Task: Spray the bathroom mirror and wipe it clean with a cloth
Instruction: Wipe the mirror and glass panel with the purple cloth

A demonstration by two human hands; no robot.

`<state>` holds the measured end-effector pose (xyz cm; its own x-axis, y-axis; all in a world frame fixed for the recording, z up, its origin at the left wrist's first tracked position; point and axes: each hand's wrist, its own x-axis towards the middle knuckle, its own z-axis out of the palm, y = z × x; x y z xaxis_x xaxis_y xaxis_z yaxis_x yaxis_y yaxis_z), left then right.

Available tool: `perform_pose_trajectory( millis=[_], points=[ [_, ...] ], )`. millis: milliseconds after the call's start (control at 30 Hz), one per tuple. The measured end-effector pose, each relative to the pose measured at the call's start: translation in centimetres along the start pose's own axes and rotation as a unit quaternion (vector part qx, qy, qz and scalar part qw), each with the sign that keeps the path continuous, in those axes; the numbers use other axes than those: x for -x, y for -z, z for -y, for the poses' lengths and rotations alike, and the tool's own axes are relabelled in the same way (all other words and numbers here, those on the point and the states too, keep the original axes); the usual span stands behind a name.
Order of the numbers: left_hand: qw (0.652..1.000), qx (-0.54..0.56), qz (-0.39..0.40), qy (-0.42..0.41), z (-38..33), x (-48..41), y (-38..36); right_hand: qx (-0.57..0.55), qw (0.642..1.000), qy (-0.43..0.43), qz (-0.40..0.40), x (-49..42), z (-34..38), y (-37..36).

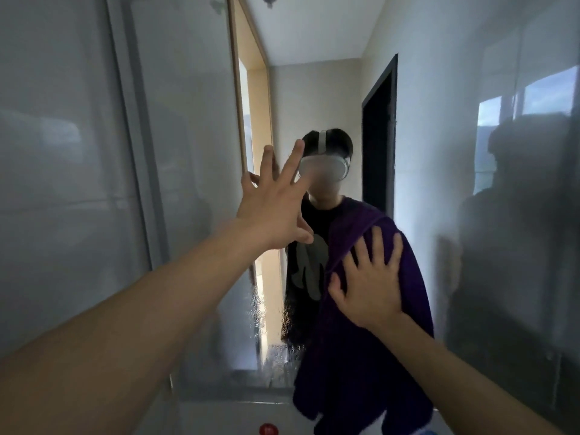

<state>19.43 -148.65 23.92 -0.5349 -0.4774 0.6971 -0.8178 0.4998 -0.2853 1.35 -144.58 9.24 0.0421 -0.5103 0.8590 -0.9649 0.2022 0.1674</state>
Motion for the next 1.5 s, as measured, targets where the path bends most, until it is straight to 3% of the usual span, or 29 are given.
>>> perform_pose_trajectory(
  millis=[67, 167, 267, 367, 467, 600, 767, 900, 1000, 1167, 1233, 1300, 1400, 1500],
  points=[
    [0.999, 0.031, -0.015, 0.009, 1.9, -0.1, 0.6, -0.012, 0.999, 0.042, 0.020, 1.5, 0.7, -0.6],
    [0.997, -0.017, -0.037, 0.062, 4.8, -0.1, 0.2, -0.040, 0.983, 0.158, 0.079, 4.3, 2.4, -2.0],
    [0.997, 0.019, -0.037, 0.064, 6.2, -0.3, -1.2, -0.006, 0.933, 0.332, 0.140, 6.8, 5.8, -3.6],
    [0.997, 0.033, -0.041, 0.064, 6.5, -0.8, -1.7, 0.029, 0.902, 0.409, 0.133, 6.1, 8.5, -3.9],
    [0.997, 0.040, -0.038, 0.062, 6.6, -0.8, -1.9, 0.023, 0.912, 0.405, 0.069, 2.0, 9.5, -2.8],
    [0.996, 0.057, -0.030, 0.064, 6.6, -0.3, -1.3, -0.015, 0.944, 0.328, 0.020, -4.3, 7.4, -0.3],
    [0.994, 0.090, 0.007, 0.060, 6.6, -0.2, 0.8, -0.019, 0.964, 0.264, -0.016, -5.7, 4.3, 0.1],
    [0.994, 0.024, -0.018, 0.105, 9.8, 2.3, 1.6, -0.047, 0.976, 0.207, -0.050, -5.8, 4.9, 0.2],
    [0.986, -0.041, 0.012, 0.158, 14.4, 5.0, 1.3, -0.070, 0.988, 0.121, -0.065, -6.0, 6.7, 0.6],
    [0.984, -0.107, 0.012, 0.141, 18.4, 6.1, 0.3, -0.083, 0.992, 0.052, -0.077, -6.4, 9.9, -0.1],
    [0.984, -0.113, 0.002, 0.137, 18.6, 6.0, -0.2, -0.082, 0.992, 0.067, -0.073, -6.2, 11.0, -0.6],
    [0.985, -0.106, 0.001, 0.136, 18.6, 5.9, -0.2, -0.081, 0.985, 0.146, -0.045, -5.1, 12.4, -1.3],
    [0.986, -0.096, 0.009, 0.137, 18.6, 6.0, 0.1, -0.046, 0.940, 0.336, 0.043, -1.9, 15.2, -2.7],
    [0.987, -0.086, 0.017, 0.133, 18.7, 6.0, 0.2, -0.007, 0.909, 0.403, 0.101, 0.2, 17.2, -3.3]
  ],
)
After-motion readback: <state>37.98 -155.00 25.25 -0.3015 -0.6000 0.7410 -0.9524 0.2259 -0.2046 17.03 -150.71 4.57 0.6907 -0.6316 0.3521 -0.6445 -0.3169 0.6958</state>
